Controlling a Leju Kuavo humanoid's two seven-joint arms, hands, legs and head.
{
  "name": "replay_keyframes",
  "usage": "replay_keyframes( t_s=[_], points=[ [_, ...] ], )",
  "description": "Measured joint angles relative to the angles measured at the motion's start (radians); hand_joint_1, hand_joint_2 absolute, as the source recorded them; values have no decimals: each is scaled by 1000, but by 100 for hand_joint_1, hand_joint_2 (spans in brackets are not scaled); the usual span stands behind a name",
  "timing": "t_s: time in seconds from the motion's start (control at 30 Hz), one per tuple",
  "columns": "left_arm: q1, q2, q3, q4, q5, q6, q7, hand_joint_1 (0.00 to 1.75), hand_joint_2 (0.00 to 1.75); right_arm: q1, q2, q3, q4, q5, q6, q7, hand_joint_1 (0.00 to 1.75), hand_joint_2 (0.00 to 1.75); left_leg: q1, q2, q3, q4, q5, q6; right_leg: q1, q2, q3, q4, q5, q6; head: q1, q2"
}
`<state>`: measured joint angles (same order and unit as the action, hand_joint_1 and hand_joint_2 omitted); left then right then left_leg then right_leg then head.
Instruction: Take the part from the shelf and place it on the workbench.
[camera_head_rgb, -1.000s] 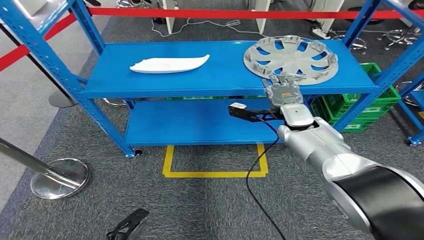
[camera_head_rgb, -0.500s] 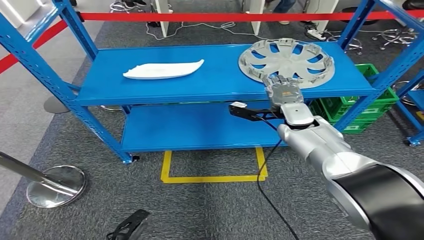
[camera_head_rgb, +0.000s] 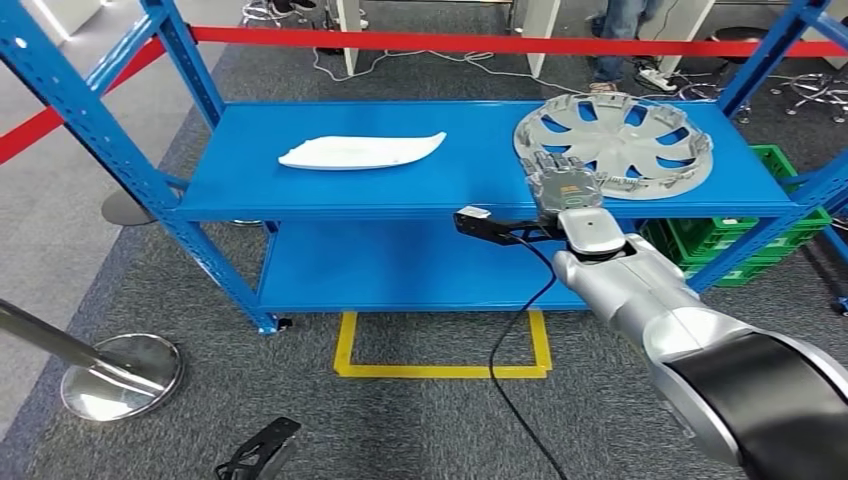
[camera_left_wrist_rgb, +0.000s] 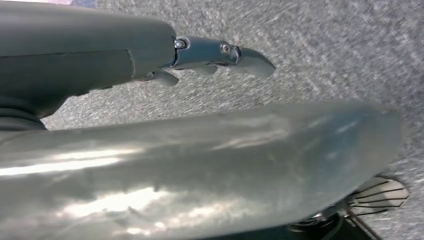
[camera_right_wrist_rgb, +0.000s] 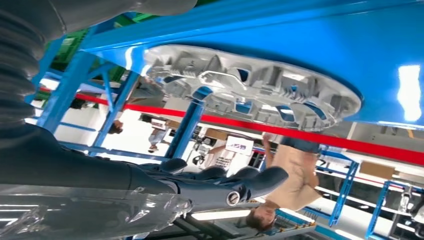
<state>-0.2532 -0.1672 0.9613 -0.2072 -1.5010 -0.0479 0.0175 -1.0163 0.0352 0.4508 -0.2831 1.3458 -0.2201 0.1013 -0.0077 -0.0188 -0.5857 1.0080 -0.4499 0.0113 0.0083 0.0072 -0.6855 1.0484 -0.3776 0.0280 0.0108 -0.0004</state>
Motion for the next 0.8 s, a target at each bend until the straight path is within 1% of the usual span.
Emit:
replay_keyframes(
  t_s=[0.07, 0.13, 0.2, 0.23, 0.37, 0.43, 0.47, 0.5, 0.53, 0.57, 0.6, 0.63, 0.67, 0.7, 0.73, 0.77, 0.8],
  points=[
    [-1, 0, 0, 0, 0, -1, 0, 0, 0, 0, 0, 0, 0, 0, 0, -1, 0, 175, -1, 0, 5, -1, -4, -9, 3, -1, 16, -27, -8, -7, 0, 0],
    [0, 0, 0, 0, 0, -2, 0, 0, 0, 1, 0, 0, 0, 0, 0, -1, 0, 175, 0, 1, 6, 9, -10, -19, -1, 0, 30, -32, -7, -15, 0, 0],
    [0, 0, 0, 0, 0, -2, 0, 0, 0, 0, 0, 0, 0, -1, 0, -1, 0, 175, -1, 3, -4, 30, -16, -27, -6, 1, 42, -37, -8, -20, -1, 0],
    [0, 0, 0, 0, 0, -2, 0, 0, 0, -1, 0, 0, 0, -1, 0, -1, 0, 175, -1, 3, -8, 39, -17, -28, -7, 1, 44, -38, -9, -21, -2, 0],
    [0, 0, 0, 0, 0, -2, 0, 0, 0, -1, 0, 0, 0, -1, 0, -1, 0, 175, -1, 3, -9, 41, -17, -29, -7, 1, 44, -38, -9, -21, -2, 0],
    [-1, 0, 0, 0, 0, -2, 0, 0, 0, -1, 0, 0, 0, -1, 0, -1, 0, 175, 0, 4, -15, 51, -20, -30, -7, 1, 45, -38, -10, -22, -4, 0],
    [-1, 0, 0, 0, 0, -2, 0, 0, 0, -1, 1, 0, 0, 0, 0, -1, 0, 175, 1, 4, -34, 83, -29, -33, -7, 1, 47, -38, -12, -23, -4, 0],
    [-1, 0, 0, 0, 0, -2, 0, 0, 0, -1, 2, 0, 0, 0, 0, -1, 0, 175, 3, 4, -60, 123, -41, -36, -8, 2, 50, -39, -14, -25, -6, 0],
    [1, 1, 0, 0, 0, -2, 0, 0, 0, 3, 2, 0, 0, 0, 1, -2, 0, 175, 6, 5, -100, 156, -30, -42, -10, 2, 63, -39, -26, -23, -6, 0],
    [3, 1, 0, 0, 0, -3, 0, 0, 0, 5, 4, 0, 0, 1, 2, -3, 0, 175, 10, 8, -117, 134, 1, -43, -10, 3, 81, -38, -45, -15, -7, 0],
    [5, 1, 0, 0, 0, -4, 0, 0, 0, 6, 6, 0, 0, 2, 3, -3, 0, 175, 13, 11, -119, 87, 38, -39, -11, 4, 100, -35, -62, -5, -8, 0],
    [7, 1, 0, 0, 0, -5, 0, 0, 0, 7, 7, 0, 0, 2, 5, -4, 0, 175, 15, 13, -114, 31, 77, -33, -11, 4, 119, -32, -79, 7, -9, 0],
    [6, 0, 0, 0, 0, -6, 0, 0, 0, 5, 8, 0, 0, 3, 6, -4, 0, 175, 16, 15, -91, -19, 94, -23, -11, 4, 128, -31, -90, 16, -8, 0],
    [7, 0, 0, 0, 0, -6, 0, 0, 0, 5, 8, 0, 0, 3, 6, -4, 0, 175, 16, 14, -86, -20, 92, -15, -12, 3, 129, -25, -97, 21, -6, 0],
    [6, 0, 0, 0, 0, -7, 0, 0, 0, 4, 8, 0, -1, 3, 6, -5, 0, 175, 16, 13, -81, -20, 89, -9, -12, 1, 122, -8, -110, 23, -2, 0],
    [6, 0, 0, 0, 0, -7, 0, 0, 0, 3, 9, 0, -1, 3, 6, -5, 0, 175, 16, 12, -75, -20, 87, -3, -13, 0, 102, 29, -131, 25, 0, 0],
    [5, 0, 0, 0, 0, -7, 0, 0, 0, 3, 9, 0, -1, 4, 7, -5, 0, 175, 15, 11, -71, -20, 83, 1, -12, 0, 71, 87, -156, 27, 2, 0]
  ],
)
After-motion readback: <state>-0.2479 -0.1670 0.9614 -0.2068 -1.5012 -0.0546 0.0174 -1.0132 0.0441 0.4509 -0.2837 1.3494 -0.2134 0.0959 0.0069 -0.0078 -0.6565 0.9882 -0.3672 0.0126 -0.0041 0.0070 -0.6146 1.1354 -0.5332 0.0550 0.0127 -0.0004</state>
